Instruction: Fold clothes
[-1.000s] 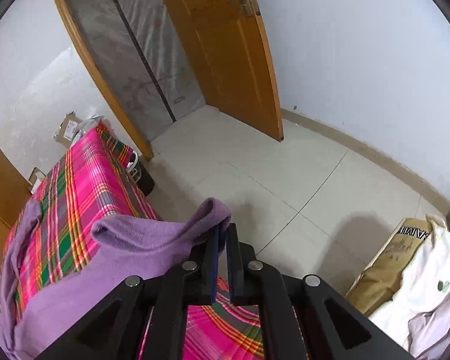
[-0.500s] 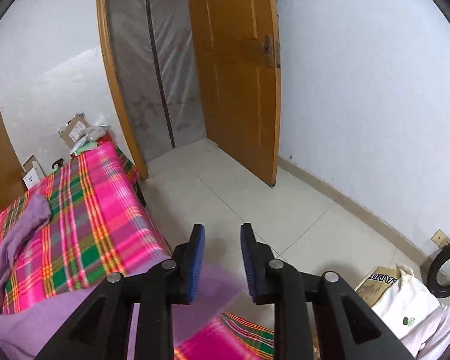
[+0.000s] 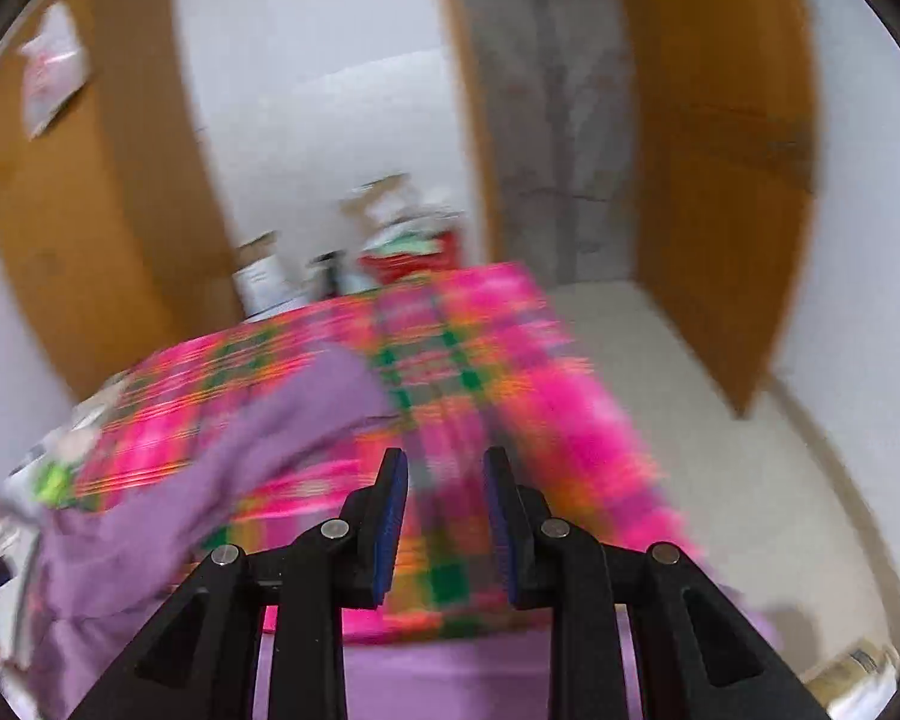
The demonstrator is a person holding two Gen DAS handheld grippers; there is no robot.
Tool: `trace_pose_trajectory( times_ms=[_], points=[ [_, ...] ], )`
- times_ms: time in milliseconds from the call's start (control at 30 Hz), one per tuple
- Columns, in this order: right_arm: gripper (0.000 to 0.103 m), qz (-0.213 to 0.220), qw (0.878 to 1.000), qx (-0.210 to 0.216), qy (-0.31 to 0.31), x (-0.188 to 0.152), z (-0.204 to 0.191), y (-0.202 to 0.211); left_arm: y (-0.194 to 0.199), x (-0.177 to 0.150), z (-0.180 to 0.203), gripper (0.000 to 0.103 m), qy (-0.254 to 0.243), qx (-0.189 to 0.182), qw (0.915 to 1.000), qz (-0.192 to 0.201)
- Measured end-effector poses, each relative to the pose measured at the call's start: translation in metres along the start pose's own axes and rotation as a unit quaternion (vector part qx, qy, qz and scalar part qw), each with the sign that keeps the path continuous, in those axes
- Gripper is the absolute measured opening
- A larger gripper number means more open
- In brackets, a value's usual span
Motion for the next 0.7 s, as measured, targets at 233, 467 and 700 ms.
trace_pose_trajectory(
  times_ms=[233,467,700],
  points=[
    [0.039,-0.076,0.988,0.110,0.074,-0.014,-0.120,-0.056,-0.032,0.022,-0.033,0.025,0.049,0.032,0.9976,-0.036],
    [0.043,-0.125,0.979,0.139,0.086,-0.030,-0.164,-0.103,-0.048,0.031,-0.065,0.025,0.111,0.039,0.9921,-0.044],
    [0.043,-0.161,0.971,0.160,0.080,-0.038,-0.193,-0.141,-0.078,0.035,-0.074,0.025,0.137,0.027,0.9880,-0.067]
  ],
)
Point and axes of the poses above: each gripper's, at about its wrist camera, not at the fingertips, and y roughly against the way its jaws point, z to its right, x to its top, the point moved 3 cm from there along -y, roughly the way its jaws point, and after that the axes turned 9 degrees about -x, right-handed, at the moved point
